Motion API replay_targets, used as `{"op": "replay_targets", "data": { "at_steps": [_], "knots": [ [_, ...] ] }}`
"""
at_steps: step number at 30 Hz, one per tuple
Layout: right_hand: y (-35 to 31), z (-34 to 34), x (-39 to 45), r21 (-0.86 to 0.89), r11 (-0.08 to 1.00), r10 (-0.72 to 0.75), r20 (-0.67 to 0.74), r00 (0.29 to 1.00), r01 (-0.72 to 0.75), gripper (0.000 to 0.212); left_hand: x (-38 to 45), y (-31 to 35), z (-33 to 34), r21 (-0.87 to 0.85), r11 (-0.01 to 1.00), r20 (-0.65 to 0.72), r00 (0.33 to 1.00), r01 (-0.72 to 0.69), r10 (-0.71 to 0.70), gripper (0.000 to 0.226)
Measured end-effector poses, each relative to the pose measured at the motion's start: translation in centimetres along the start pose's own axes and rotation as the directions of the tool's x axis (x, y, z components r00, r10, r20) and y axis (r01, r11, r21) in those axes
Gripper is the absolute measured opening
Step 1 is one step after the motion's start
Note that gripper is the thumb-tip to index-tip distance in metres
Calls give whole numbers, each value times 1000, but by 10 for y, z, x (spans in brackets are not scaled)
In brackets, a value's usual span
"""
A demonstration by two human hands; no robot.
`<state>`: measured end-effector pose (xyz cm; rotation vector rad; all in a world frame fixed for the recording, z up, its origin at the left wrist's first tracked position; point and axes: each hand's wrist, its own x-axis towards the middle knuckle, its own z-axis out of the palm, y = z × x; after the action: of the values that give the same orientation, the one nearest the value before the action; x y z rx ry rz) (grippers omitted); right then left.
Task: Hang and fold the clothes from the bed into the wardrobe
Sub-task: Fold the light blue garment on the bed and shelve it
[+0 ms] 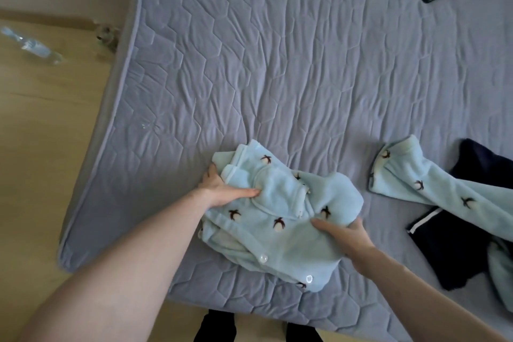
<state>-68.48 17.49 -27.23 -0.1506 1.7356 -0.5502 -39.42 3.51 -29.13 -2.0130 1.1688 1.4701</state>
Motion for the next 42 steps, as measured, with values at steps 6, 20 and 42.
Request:
{"op": "replay_targets", "data": {
  "at_steps": [6,20,42],
  "knots": [
    [11,0,15,15,997,78,10,997,-79,63,9,-15,7,-183,983,108,994,26,-6,137],
    [-14,49,26,-220,971,79,-89,993,-97,113,-16,-118,8,-541,806,100,970,241,-222,106],
    [34,59,-2,-158,983,106,80,991,-92,84,-15,-119,28,-674,737,168,981,41,99,83]
  ]
}}
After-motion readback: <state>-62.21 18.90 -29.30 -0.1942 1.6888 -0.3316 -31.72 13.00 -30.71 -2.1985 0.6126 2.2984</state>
